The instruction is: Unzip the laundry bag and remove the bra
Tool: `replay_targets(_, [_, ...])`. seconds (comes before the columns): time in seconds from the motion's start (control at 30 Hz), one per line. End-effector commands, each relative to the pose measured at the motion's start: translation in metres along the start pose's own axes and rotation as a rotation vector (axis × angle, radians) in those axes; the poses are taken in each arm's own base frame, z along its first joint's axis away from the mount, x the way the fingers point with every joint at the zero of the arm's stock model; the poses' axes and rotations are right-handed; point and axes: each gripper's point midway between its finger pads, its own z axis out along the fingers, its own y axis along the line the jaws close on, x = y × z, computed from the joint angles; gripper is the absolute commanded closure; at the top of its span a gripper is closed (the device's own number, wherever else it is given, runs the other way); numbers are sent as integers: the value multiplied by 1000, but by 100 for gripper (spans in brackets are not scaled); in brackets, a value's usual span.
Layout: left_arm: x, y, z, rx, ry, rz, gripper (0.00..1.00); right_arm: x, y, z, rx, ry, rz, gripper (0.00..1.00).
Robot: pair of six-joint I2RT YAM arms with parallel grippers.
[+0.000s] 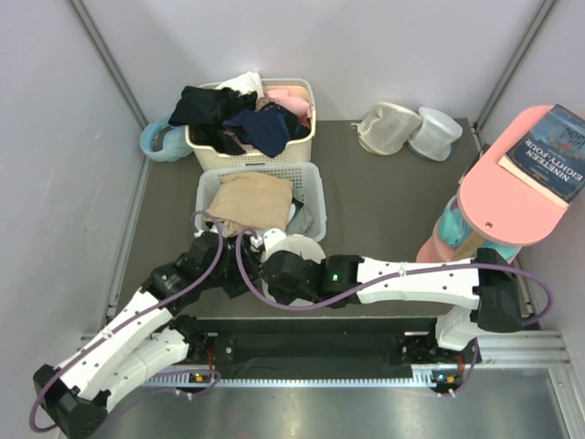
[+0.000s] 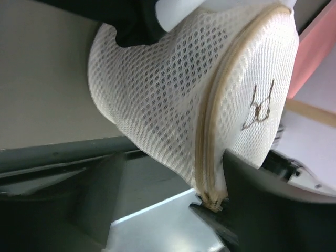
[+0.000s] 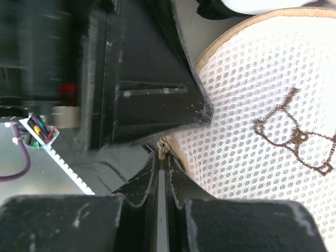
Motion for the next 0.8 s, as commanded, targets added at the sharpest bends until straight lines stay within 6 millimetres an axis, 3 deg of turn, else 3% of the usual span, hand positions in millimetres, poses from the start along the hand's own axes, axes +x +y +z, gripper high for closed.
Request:
replay_targets(0.0, [-1,-25,9,119,6,-66,45,-27,20,-5,-75,-65,3,100])
replay_targets(0.03, [-1,-23,12,120,7,-71,74,-25,19,-6,-70,-58,2,100])
replay_targets(0.1, [-7,-17,15,87,-29,-69,95,-20,15,-8,-61,-46,7,100])
replay_targets(0.13, [-11,-16,15,73,-50,-63,100,-17,12,-9,-56,-41,11,100])
replay_targets(0.23, [-25,-16,12,55,-107,-31,100,5,-3,-13,-36,-8,35,100])
replay_targets(0.27, [-26,-16,14,44,-100,-26,100,17,-14,-18,-15,17,32,100])
replay_targets(0.53, [-49,-25,20,56,-77,15,100,57,-88,-51,138,51,108,100])
replay_targets(0.63, [-58,-32,23,72,-79,34,100,60,-110,-60,181,36,150,100])
replay_targets(0.77, [-63,-47,31,119,-59,75,100,47,-132,-70,242,-8,174,100])
